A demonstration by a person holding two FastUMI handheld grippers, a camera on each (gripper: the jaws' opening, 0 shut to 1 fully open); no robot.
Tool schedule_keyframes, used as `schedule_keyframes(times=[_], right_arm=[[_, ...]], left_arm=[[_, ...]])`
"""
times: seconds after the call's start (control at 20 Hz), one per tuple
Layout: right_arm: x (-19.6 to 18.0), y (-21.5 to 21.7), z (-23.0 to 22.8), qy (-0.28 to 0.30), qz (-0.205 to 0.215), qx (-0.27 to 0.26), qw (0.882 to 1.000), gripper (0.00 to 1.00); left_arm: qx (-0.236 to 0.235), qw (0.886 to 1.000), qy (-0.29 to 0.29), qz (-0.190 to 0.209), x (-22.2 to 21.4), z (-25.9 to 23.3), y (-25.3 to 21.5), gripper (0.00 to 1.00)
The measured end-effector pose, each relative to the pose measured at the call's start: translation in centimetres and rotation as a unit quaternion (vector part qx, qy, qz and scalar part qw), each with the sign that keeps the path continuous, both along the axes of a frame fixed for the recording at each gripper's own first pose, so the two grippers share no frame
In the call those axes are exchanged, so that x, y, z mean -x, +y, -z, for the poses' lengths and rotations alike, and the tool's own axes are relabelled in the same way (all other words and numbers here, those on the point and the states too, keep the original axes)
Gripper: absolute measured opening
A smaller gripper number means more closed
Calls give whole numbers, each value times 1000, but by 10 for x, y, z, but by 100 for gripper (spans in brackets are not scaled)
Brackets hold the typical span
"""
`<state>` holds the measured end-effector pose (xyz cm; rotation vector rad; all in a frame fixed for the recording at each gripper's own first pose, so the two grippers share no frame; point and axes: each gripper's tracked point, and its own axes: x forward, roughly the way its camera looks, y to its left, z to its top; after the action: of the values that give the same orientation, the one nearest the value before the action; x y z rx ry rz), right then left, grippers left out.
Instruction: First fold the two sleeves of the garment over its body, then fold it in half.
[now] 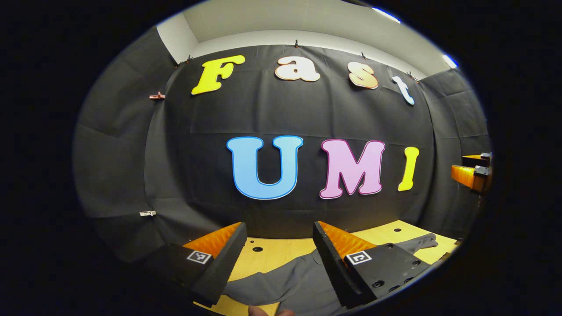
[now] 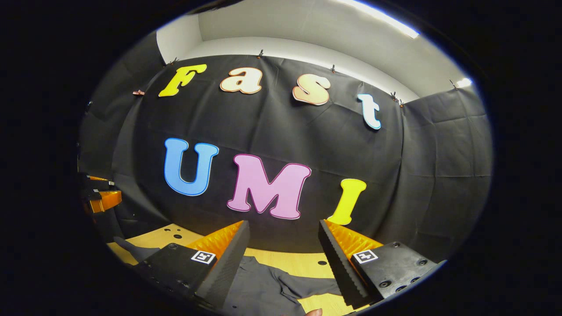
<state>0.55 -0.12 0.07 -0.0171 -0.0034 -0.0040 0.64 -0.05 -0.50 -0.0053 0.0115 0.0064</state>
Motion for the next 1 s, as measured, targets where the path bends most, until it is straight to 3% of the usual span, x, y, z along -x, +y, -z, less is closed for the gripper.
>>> schedule_keyframes(times=[0.25,0.5,0.8,1.0], right_arm=[[-9,-29,19,25,8,-28,999,98],[-37,-124,73,69,46,-46,996,98],[-63,-231,190,137,74,-54,986,98],[-86,-269,277,199,71,-43,977,98]], left_arm=[[-6,1000,3,6,-2,3,-18,95],[0,1000,11,2,-13,3,-52,95],[9,999,45,-7,-20,13,-101,95],[17,997,72,-39,-28,22,-112,96]])
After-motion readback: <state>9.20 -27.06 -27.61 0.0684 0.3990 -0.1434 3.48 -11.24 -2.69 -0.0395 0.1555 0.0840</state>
